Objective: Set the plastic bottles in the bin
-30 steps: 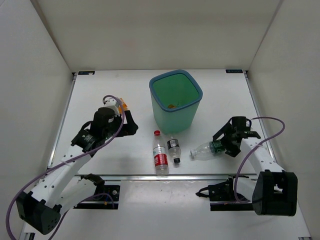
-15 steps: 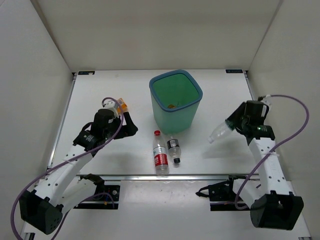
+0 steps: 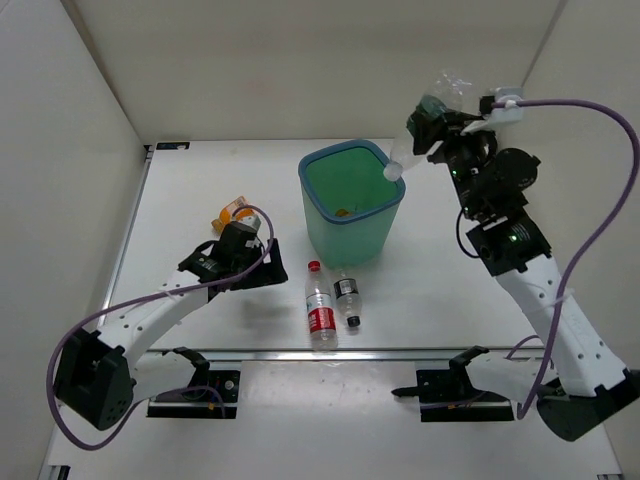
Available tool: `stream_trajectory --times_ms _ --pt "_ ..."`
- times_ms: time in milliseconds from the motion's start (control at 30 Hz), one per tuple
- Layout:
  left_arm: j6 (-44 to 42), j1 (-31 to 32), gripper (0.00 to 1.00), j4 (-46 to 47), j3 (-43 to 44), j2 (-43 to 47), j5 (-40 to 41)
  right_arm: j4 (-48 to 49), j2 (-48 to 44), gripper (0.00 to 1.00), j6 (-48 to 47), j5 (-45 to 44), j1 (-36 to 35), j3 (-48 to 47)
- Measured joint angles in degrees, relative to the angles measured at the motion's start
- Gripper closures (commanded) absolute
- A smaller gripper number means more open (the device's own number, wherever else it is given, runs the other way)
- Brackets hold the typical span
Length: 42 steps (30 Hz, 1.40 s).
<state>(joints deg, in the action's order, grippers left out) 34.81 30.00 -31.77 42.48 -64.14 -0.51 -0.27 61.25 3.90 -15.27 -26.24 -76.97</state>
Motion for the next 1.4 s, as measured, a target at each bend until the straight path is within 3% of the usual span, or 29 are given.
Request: stream_trajectory --times_ms 200,400,500,533,900,1067,1300,1400 --pt "0.1 3.9 0.01 -0.3 1.0 -3.8 -0.2 5.6 10.2 0.54 -3.7 2.3 -3.6 -1.5" --pt "-1.2 7.0 0.01 -2.0 5.6 -8.7 0.7 3.0 16.6 0.34 -4.1 4.2 -6.1 1.6" --pt "-1.6 8.8 0.01 -2.1 6.8 -11.0 0.7 2.0 16.2 0.14 -2.4 4.8 -6.1 3.9" --pt "-1.6 9.4 0.01 -2.1 7.1 -11.5 0.7 1.9 16.0 0.01 -1.8 5.1 -6.1 4.3" --pt "-1.1 13.8 0.01 3.1 10.2 -17.6 -3.0 0.7 7.2 0.01 1.2 7.5 -5.1 5.3" --pt "-0.9 14.7 0.02 4.1 10.3 -22.1 -3.3 -0.4 -2.3 0.00 4.2 7.6 -0.7 13.2" --pt "0.9 15.6 0.30 5.1 10.6 -25.7 -3.9 -8.5 -11.5 0.00 8.6 7.4 10.3 21.7" --pt "1.6 15.0 0.47 5.7 9.9 -25.1 -4.2 -12.4 -15.2 0.01 9.9 7.9 15.4 25.5"
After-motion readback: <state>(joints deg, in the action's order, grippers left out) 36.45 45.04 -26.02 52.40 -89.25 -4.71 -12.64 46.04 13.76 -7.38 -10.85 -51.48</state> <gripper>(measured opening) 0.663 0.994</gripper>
